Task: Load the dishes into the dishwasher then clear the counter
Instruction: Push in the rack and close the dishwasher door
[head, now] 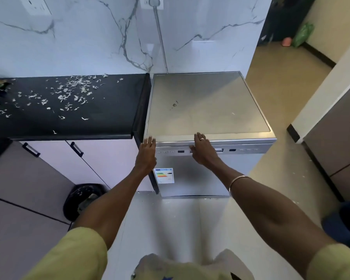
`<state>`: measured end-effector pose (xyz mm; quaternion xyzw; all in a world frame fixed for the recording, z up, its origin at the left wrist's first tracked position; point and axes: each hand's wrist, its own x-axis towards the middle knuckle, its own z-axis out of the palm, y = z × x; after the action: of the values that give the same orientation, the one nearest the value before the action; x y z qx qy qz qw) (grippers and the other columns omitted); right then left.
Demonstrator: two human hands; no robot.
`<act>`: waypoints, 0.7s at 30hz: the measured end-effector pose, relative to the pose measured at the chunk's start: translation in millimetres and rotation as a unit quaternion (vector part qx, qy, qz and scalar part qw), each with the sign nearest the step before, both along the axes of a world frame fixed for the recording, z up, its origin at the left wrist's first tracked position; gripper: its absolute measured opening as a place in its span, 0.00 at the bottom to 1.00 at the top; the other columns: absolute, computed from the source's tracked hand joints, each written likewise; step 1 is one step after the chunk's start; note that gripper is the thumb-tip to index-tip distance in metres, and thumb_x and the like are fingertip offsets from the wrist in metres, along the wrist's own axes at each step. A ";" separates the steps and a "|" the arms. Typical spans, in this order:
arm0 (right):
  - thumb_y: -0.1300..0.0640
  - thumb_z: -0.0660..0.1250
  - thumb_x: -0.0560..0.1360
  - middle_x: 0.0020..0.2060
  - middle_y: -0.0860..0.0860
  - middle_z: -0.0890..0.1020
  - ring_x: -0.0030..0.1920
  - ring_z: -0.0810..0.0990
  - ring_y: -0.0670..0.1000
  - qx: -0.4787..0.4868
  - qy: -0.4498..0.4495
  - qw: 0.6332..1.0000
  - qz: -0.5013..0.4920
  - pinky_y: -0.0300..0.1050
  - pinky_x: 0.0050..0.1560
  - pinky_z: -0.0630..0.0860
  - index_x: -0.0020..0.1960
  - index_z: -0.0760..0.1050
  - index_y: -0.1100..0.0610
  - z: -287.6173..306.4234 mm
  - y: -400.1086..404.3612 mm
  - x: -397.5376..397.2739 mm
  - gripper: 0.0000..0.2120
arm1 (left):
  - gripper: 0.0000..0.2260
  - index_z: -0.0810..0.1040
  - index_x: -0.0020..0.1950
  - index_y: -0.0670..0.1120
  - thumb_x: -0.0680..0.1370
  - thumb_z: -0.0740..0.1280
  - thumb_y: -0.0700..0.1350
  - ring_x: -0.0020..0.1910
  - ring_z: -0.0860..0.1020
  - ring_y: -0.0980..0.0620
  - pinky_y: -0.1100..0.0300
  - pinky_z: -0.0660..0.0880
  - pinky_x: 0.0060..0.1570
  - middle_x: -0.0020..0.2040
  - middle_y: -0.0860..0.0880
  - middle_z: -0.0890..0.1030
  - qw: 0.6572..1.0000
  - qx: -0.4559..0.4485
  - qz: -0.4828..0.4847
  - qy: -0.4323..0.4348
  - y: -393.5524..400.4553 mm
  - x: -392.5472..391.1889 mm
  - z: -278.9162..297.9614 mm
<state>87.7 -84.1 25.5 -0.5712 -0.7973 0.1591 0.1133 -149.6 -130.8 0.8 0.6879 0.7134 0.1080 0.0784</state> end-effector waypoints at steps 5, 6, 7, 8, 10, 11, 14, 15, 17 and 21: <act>0.55 0.63 0.80 0.77 0.61 0.56 0.78 0.51 0.61 0.037 -0.024 0.999 0.009 0.56 0.77 0.52 0.77 0.54 0.65 -38.9 14.1 -0.5 0.31 | 0.42 0.52 0.80 0.44 0.73 0.73 0.34 0.79 0.47 0.41 0.49 0.48 0.76 0.80 0.43 0.50 0.998 0.040 -0.018 0.051 22.6 -5.0 -39.0; 0.55 0.63 0.80 0.78 0.60 0.55 0.78 0.51 0.60 0.050 -0.028 0.998 0.010 0.55 0.77 0.51 0.77 0.53 0.65 -47.1 17.6 -1.0 0.32 | 0.43 0.52 0.80 0.44 0.72 0.73 0.32 0.79 0.47 0.40 0.49 0.48 0.76 0.80 0.42 0.50 0.997 0.055 -0.019 0.058 27.5 -6.7 -46.9; 0.56 0.64 0.80 0.78 0.60 0.55 0.78 0.50 0.60 0.061 -0.031 0.998 0.012 0.55 0.77 0.50 0.78 0.53 0.64 -53.4 21.4 -1.1 0.33 | 0.44 0.52 0.80 0.45 0.72 0.73 0.31 0.79 0.48 0.40 0.49 0.49 0.76 0.80 0.42 0.51 0.995 0.070 -0.020 0.063 31.9 -8.3 -52.0; 0.56 0.64 0.80 0.78 0.60 0.54 0.78 0.50 0.60 0.068 -0.030 0.997 0.014 0.55 0.77 0.49 0.78 0.52 0.64 -59.7 24.8 -1.7 0.33 | 0.44 0.52 0.80 0.45 0.72 0.73 0.31 0.79 0.50 0.39 0.48 0.50 0.76 0.80 0.41 0.53 0.994 0.080 -0.024 0.068 36.7 -10.1 -57.0; 0.56 0.65 0.79 0.78 0.60 0.55 0.79 0.51 0.59 0.082 -0.027 0.996 0.013 0.54 0.77 0.48 0.78 0.51 0.64 -69.7 29.7 -2.2 0.34 | 0.43 0.55 0.80 0.45 0.71 0.76 0.36 0.78 0.54 0.37 0.46 0.53 0.76 0.78 0.39 0.58 0.990 0.108 -0.032 0.081 45.2 -12.6 -63.7; 0.56 0.65 0.79 0.78 0.60 0.55 0.78 0.51 0.59 0.096 -0.028 0.995 0.012 0.54 0.78 0.48 0.79 0.51 0.64 -72.8 30.8 -3.3 0.35 | 0.43 0.57 0.79 0.45 0.70 0.77 0.38 0.77 0.57 0.36 0.45 0.55 0.76 0.77 0.39 0.61 0.987 0.127 -0.031 0.089 48.5 -12.8 -64.7; 0.55 0.67 0.78 0.77 0.59 0.58 0.78 0.53 0.59 0.144 -0.036 0.989 -0.002 0.54 0.78 0.48 0.78 0.52 0.63 -82.2 31.7 -7.1 0.37 | 0.41 0.62 0.77 0.46 0.68 0.78 0.41 0.74 0.64 0.37 0.44 0.59 0.75 0.74 0.40 0.67 0.982 0.171 -0.019 0.079 55.3 -12.1 -74.7; 0.54 0.68 0.77 0.77 0.59 0.59 0.78 0.53 0.59 0.158 -0.041 0.987 -0.006 0.54 0.78 0.48 0.78 0.52 0.63 -84.6 29.9 -7.6 0.38 | 0.40 0.63 0.77 0.46 0.69 0.78 0.40 0.73 0.65 0.37 0.44 0.60 0.74 0.73 0.40 0.68 0.980 0.185 -0.017 0.072 54.9 -12.1 -76.5; 0.53 0.69 0.76 0.77 0.58 0.59 0.78 0.54 0.58 0.180 -0.051 0.982 -0.011 0.55 0.78 0.48 0.79 0.52 0.63 -92.9 29.8 -8.9 0.39 | 0.38 0.65 0.76 0.47 0.69 0.77 0.42 0.72 0.67 0.39 0.45 0.63 0.73 0.72 0.41 0.70 0.975 0.211 -0.029 0.070 58.3 -17.3 -81.0; 0.53 0.69 0.75 0.76 0.58 0.62 0.77 0.57 0.58 0.211 -0.050 0.976 -0.024 0.56 0.78 0.50 0.78 0.55 0.63 -101.8 29.8 -10.3 0.38 | 0.34 0.67 0.75 0.46 0.71 0.74 0.52 0.69 0.70 0.41 0.48 0.66 0.68 0.71 0.42 0.72 0.963 0.231 -0.073 0.116 59.8 -31.3 -79.6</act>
<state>77.4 -54.3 -76.3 -0.5605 -0.8036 -0.0445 0.1951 -180.9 -71.1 -78.8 0.7451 0.6212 0.1833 -0.1589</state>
